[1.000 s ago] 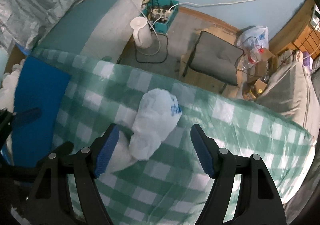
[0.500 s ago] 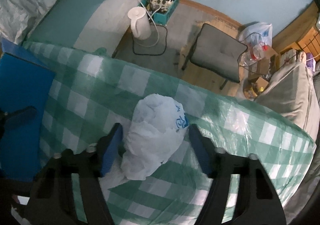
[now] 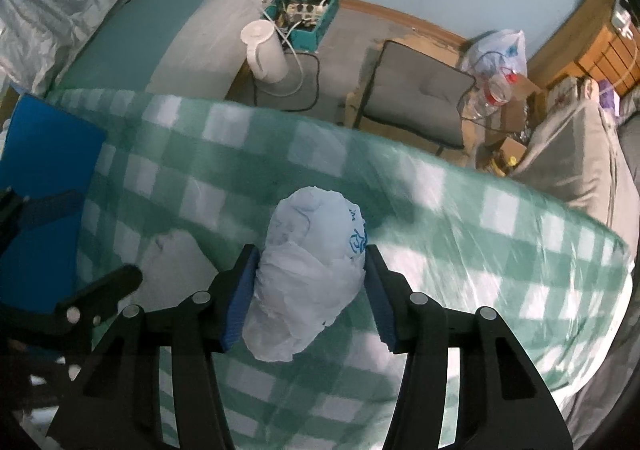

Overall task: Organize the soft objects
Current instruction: 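Grasp the grey sock with the left tool while the right tool grasps the white sock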

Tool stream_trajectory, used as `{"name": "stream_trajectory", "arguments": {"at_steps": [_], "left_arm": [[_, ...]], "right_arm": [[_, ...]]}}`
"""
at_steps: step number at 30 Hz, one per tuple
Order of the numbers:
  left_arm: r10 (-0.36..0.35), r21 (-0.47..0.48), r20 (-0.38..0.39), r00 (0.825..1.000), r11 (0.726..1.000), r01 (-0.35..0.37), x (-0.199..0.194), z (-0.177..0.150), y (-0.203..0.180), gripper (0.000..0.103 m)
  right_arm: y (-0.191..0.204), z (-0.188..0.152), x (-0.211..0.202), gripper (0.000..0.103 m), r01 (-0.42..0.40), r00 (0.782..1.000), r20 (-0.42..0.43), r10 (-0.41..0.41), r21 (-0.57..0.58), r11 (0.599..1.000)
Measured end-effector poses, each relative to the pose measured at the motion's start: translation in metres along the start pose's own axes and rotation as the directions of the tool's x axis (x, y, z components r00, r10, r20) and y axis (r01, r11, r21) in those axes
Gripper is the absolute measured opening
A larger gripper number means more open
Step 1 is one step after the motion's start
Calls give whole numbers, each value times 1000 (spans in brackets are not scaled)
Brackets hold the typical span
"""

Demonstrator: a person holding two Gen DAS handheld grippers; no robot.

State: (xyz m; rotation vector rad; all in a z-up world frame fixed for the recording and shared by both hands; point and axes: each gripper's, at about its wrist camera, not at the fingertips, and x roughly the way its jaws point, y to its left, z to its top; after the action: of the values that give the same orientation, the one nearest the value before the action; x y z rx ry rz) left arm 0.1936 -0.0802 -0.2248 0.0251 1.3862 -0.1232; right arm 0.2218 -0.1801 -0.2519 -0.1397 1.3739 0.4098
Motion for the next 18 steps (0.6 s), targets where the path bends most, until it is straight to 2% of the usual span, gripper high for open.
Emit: {"name": "stream_trajectory", "arguments": {"at_steps": [8, 14, 18], "left_arm": [[-15, 56, -29, 999, 998, 16, 14, 4, -23, 81], [7, 76, -76, 997, 997, -2, 33, 1, -33, 81], [30, 83, -75, 997, 996, -24, 39, -2, -35, 81]], "right_arm": [[-20, -35, -9, 52, -4, 1000, -2, 4, 51, 999], [-34, -54, -17, 52, -5, 1000, 4, 4, 91, 996], [-38, -66, -20, 52, -1, 1000, 8, 0, 99, 995]]}}
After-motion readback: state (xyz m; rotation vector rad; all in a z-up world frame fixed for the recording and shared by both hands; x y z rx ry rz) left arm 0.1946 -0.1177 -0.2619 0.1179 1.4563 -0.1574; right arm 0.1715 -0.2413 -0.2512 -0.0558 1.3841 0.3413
